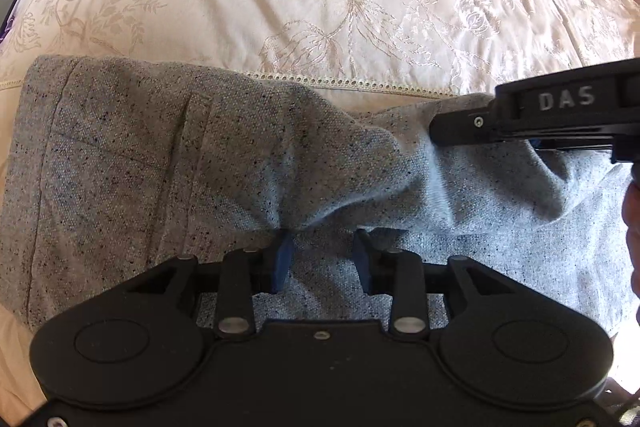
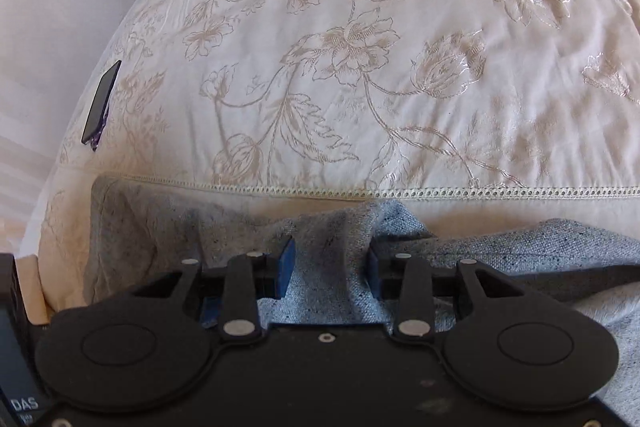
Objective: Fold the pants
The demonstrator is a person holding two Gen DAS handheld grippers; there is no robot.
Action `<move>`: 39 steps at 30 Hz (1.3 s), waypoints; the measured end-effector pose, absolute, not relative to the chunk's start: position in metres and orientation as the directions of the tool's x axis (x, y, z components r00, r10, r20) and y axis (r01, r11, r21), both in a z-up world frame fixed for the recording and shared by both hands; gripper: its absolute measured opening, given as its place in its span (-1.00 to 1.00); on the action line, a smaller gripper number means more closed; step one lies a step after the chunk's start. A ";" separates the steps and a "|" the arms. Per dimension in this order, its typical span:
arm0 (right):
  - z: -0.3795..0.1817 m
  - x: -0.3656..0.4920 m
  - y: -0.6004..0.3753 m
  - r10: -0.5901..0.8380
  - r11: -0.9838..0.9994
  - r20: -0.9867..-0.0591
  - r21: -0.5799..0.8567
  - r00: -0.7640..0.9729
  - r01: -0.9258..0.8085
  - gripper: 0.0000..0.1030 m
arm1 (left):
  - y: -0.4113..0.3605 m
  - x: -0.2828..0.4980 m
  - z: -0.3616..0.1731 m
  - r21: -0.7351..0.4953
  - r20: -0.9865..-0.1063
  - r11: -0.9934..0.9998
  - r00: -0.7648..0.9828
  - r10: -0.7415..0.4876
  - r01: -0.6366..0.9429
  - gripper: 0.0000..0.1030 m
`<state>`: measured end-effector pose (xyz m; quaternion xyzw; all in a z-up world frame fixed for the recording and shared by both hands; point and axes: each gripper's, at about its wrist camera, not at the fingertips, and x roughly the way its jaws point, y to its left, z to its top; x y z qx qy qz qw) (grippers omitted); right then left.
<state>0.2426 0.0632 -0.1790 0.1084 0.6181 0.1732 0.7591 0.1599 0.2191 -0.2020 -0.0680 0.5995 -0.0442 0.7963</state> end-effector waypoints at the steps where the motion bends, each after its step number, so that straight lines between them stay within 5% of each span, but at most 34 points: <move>1: -0.181 0.248 0.069 0.406 0.910 -0.900 0.382 0.158 -0.160 -0.83 | 0.220 0.159 -0.201 -0.166 -0.947 0.986 0.282 -0.156 -0.014 -0.13; 5: -0.134 0.245 0.093 0.411 0.886 -0.839 0.276 0.357 -0.373 -0.83 | 0.224 0.152 -0.194 -0.180 -0.930 0.984 0.327 -0.170 0.000 -0.12; 8: -0.150 0.239 0.107 0.351 0.883 -0.861 0.175 0.368 -0.435 -0.84 | 0.221 0.149 -0.197 -0.150 -0.938 0.988 0.313 -0.151 0.028 -0.12; 15: -0.198 0.285 0.110 0.333 0.908 -0.904 0.230 0.269 -0.350 -0.85 | 0.212 0.141 -0.197 -0.095 -0.939 0.992 0.324 -0.115 0.078 -0.11; 19: -0.178 0.286 0.093 0.388 0.904 -0.877 0.303 0.283 -0.301 -0.83 | 0.213 0.140 -0.185 -0.091 -0.949 0.991 0.292 -0.115 0.094 -0.13; 23: -0.147 0.260 0.050 0.368 0.930 -0.816 0.314 0.446 -0.193 -0.41 | 0.210 0.142 -0.164 -0.103 -0.947 0.986 0.291 -0.137 0.131 -0.15; 32: -0.137 0.212 -0.006 0.304 0.953 -0.856 0.268 0.419 -0.143 -0.47 | 0.173 0.189 -0.149 -0.092 -0.895 0.959 0.400 -0.198 0.268 -0.05; 39: -0.127 0.201 0.009 0.322 0.943 -0.840 0.241 0.437 -0.231 -0.47 | 0.251 0.241 -0.188 0.054 -0.928 0.996 0.365 0.077 -0.073 -0.13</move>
